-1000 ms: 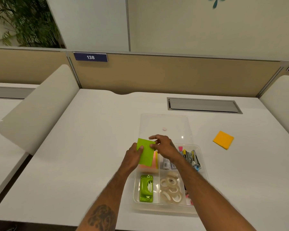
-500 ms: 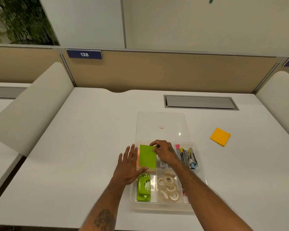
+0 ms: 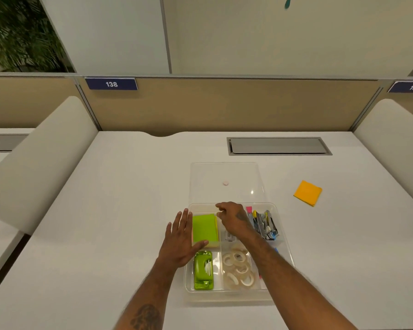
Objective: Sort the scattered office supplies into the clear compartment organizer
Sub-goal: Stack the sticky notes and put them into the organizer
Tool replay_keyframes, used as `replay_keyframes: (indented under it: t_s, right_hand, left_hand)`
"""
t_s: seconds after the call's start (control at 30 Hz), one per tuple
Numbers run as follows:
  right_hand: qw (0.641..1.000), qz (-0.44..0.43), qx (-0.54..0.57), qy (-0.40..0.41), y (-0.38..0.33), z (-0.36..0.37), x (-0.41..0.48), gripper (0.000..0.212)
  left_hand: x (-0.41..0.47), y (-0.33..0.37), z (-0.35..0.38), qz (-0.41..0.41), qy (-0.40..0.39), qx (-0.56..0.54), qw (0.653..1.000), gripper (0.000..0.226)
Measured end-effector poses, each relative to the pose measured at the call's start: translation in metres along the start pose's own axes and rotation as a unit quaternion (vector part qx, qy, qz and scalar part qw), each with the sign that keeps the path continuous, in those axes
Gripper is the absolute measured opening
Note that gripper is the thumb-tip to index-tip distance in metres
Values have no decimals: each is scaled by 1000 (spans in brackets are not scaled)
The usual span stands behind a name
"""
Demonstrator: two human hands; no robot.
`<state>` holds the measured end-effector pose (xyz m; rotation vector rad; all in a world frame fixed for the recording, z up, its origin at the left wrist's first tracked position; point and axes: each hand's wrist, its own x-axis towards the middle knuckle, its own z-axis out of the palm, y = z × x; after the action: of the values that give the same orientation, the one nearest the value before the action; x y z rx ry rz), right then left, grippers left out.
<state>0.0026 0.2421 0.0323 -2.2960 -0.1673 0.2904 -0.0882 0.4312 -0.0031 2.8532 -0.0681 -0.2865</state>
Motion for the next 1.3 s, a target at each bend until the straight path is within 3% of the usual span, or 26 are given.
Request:
replay_keyframes:
  t_s: [0.3,0.73,0.87,1.13,1.3]
  right_hand:
    - [992,58,37,110,35,-46,-14,25]
    - [969,157,17,188,144,-157,-13,21]
    - [971,170,-35,162,177,-193,8,28]
    - [976,188,-100,48,223,-232,56,73]
    - [969,193,-152,-13,237,-237,73,88]
  left_hand:
    - [19,24,-7,41,21,8,999,97]
    - [91,157,22,108,12,22,994,95]
    - [111,184,36,81,19,36,996,94]
    - [125,198,46,29,22,44,998,90]
    - [122,200,46,27,35,37,998,86]
